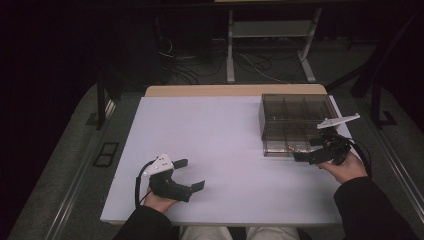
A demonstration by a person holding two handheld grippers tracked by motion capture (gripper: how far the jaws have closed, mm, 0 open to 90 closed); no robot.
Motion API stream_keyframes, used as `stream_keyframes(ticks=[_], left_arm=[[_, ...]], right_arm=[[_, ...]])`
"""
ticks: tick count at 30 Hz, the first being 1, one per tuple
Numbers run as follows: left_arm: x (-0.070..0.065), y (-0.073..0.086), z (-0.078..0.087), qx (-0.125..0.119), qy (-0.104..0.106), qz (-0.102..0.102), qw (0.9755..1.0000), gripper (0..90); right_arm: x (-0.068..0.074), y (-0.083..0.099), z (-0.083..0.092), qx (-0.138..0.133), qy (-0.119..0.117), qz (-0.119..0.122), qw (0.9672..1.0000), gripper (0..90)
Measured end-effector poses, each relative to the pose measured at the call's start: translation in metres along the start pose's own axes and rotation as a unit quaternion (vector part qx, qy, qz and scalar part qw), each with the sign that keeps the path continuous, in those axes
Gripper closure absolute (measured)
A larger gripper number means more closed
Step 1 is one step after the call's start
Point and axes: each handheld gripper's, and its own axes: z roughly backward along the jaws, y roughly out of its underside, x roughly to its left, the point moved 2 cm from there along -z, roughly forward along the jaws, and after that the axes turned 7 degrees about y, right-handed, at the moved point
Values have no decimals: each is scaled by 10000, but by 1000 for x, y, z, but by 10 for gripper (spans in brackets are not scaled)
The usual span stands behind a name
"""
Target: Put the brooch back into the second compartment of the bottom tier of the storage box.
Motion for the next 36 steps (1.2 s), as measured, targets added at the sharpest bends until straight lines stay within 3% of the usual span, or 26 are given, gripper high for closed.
stream_keyframes(ticks=[11,36], left_arm=[[0,0,0,1,-2,0,10000,0],[0,0,0,2,2,-4,10000,0]], right_arm=[[16,10,3,-181,-124,48,9997,5],[40,28,-3,-274,-382,120,9988,5]])
